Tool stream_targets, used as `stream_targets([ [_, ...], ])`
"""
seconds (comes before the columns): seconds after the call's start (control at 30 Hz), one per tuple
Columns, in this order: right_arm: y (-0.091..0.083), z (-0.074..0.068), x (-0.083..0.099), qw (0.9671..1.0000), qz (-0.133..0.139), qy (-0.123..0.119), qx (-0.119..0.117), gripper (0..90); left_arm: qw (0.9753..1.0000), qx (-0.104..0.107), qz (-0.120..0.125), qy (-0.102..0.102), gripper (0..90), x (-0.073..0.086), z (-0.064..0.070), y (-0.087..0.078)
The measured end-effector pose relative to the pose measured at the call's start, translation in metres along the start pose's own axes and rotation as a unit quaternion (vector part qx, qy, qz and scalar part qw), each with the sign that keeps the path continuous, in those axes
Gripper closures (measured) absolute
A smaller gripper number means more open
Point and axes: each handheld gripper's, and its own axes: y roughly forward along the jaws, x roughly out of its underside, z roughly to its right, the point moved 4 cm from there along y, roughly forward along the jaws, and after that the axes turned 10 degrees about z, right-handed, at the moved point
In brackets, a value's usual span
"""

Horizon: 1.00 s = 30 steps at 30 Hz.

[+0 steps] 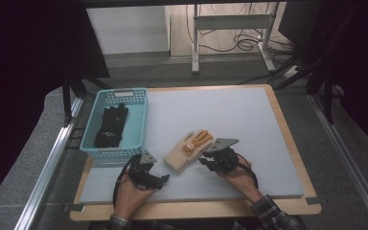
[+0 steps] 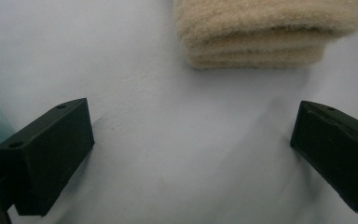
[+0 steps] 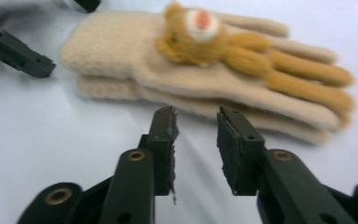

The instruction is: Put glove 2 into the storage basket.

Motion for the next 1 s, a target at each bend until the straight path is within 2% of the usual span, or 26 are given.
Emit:
stream_targets([
  [0.23, -0.021, 0.017, 0.007, 0.9995, 0.004, 0.012, 0.028, 54.3, 1.0, 0.001, 0.0, 0.0, 0.0, 0.0, 0.0, 0.0],
  [0.33, -0.032, 0.025, 0.013, 0.9988, 0.004, 0.023, 0.043, 45.8, 1.0, 0.0, 0.0, 0.0, 0.0, 0.0, 0.0, 0.0],
  [0.53, -0.046, 0.038, 0.021, 0.9974, 0.004, 0.035, 0.063, 37.4, 1.0, 0.0, 0.0, 0.0, 0.0, 0.0, 0.0, 0.0],
  [0.57, -0.052, 0.042, 0.025, 0.9965, 0.002, 0.043, 0.071, 34.5, 1.0, 0.0, 0.0, 0.0, 0.0, 0.0, 0.0, 0.0],
  [0.7, -0.06, 0.049, 0.032, 0.9951, 0.0, 0.05, 0.085, 31.0, 1.0, 0.0, 0.0, 0.0, 0.0, 0.0, 0.0, 0.0],
  [0.8, -0.068, 0.058, 0.043, 0.9928, -0.002, 0.058, 0.104, 27.4, 1.0, 0.0, 0.0, 0.0, 0.0, 0.0, 0.0, 0.0],
  [1.0, -0.075, 0.065, 0.059, 0.9903, -0.013, 0.068, 0.121, 24.5, 1.0, 0.0, 0.0, 0.0, 0.0, 0.0, 0.0, 0.0],
])
